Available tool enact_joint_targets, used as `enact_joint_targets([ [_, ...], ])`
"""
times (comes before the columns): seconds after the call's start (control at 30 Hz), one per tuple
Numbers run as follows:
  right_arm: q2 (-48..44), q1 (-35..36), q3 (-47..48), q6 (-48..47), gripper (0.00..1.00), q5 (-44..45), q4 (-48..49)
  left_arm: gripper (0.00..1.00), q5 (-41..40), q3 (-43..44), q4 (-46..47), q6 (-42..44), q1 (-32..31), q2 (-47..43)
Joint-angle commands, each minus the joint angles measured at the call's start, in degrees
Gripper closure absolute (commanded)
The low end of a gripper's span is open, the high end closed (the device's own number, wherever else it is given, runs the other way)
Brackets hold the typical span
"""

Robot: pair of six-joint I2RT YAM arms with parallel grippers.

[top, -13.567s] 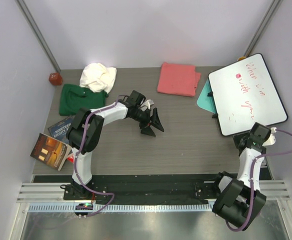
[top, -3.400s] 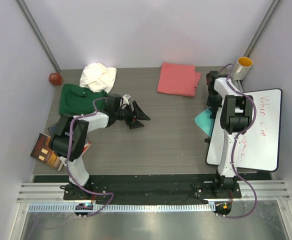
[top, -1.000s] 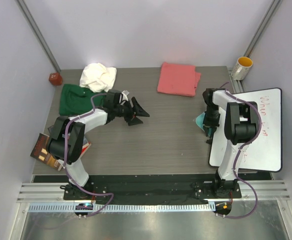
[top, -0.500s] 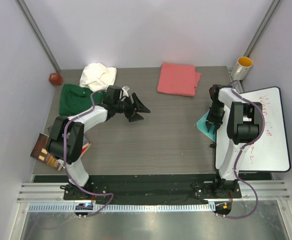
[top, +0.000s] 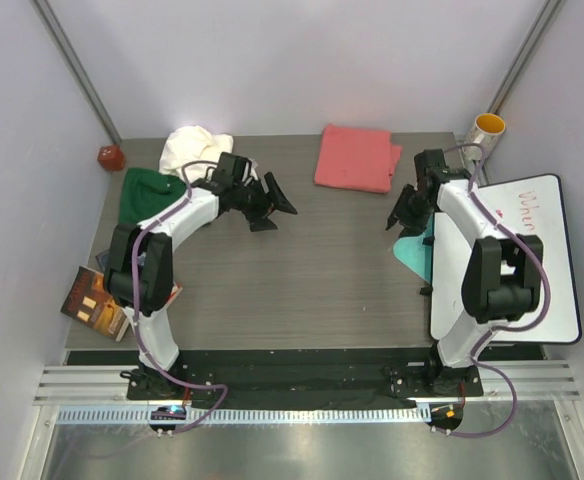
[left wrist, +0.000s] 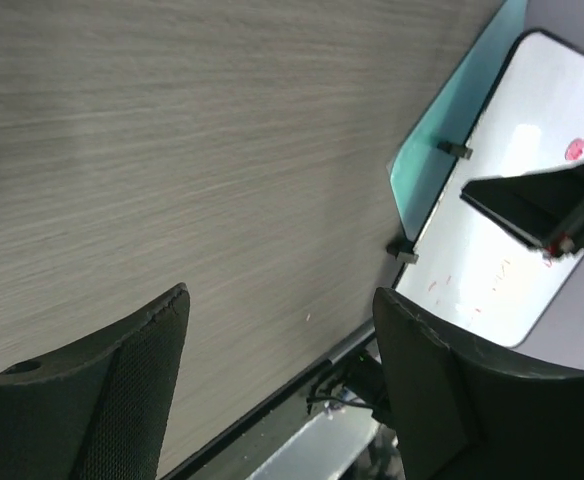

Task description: Fold and stack the t-shirts

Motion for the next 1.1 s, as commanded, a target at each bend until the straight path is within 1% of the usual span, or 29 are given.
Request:
enact_joint_targets([
  [0.0, -6.48, 2.59, -8.08, 10.91, 0.54, -9.52, 18.20, 0.25, -4.84, 2.99, -7.59, 1.94, 2.79, 0.35],
  [0.1, -5.00, 4.43, -8.01, 11.99, 0.54, -13.30, 21.57, 0.25, -5.71, 2.91, -10.14, 2.02, 4.73, 0.88],
  [0.2, -0.79, 5.40, -5.46, 12.95, 0.54, -16.55, 21.84, 0.25, -6.07, 2.99, -11.73, 1.85, 6.31, 1.93],
  [0.3, 2.73, 7.16, -2.39, 14.27, 0.54, -19.45, 21.93, 0.26, -2.92, 3.35, -11.12, -0.08, 7.63, 4.30],
  [0.37, 5.37, 8.83, 1.47, 13.75, 0.54, -19.37, 21.84, 0.27, 1.64, 2.30, -8.84, -2.54, 8.60, 5.27],
  [0.4, 6.51, 9.01, 3.40, 13.05, 0.53, -19.28, 20.45, 0.27, 2.45, 1.68, -6.65, -3.24, 8.78, 5.45],
  [0.43, 8.00, 9.36, 7.60, 12.08, 0.54, -19.28, 19.30, 0.27, 2.46, 1.07, -6.19, -3.94, 8.95, 5.45],
  [0.5, 11.52, 9.71, 10.88, 11.29, 0.54, -20.16, 16.85, 0.27, 2.11, 1.50, -6.01, -4.39, 9.30, 5.80],
  [0.6, 12.23, 10.24, 11.42, 11.28, 0.54, -19.55, 17.09, 0.24, 2.72, 2.99, -3.92, -4.31, 9.31, 5.63],
  [0.7, 14.25, 9.80, 15.01, 9.97, 0.53, -20.60, 16.22, 0.20, 2.81, 3.00, -3.73, -4.56, 9.13, 4.75],
  [0.8, 15.48, 9.89, 15.46, 10.14, 0.54, -20.77, 15.95, 0.19, 5.69, 4.22, -3.82, -5.53, 9.22, 6.41],
  [0.9, 16.19, 9.71, 15.90, 10.14, 0.53, -21.30, 15.78, 0.20, 6.06, 5.97, -3.47, -5.27, 9.22, 7.47],
  [1.0, 16.02, 9.63, 16.51, 9.62, 0.53, -21.04, 15.69, 0.19, 5.36, 7.12, -3.47, -4.83, 9.22, 7.39],
  [1.07, 16.01, 9.63, 17.48, 9.18, 0.54, -21.04, 15.77, 0.18, 3.26, 7.74, -3.55, -3.87, 9.22, 6.77],
])
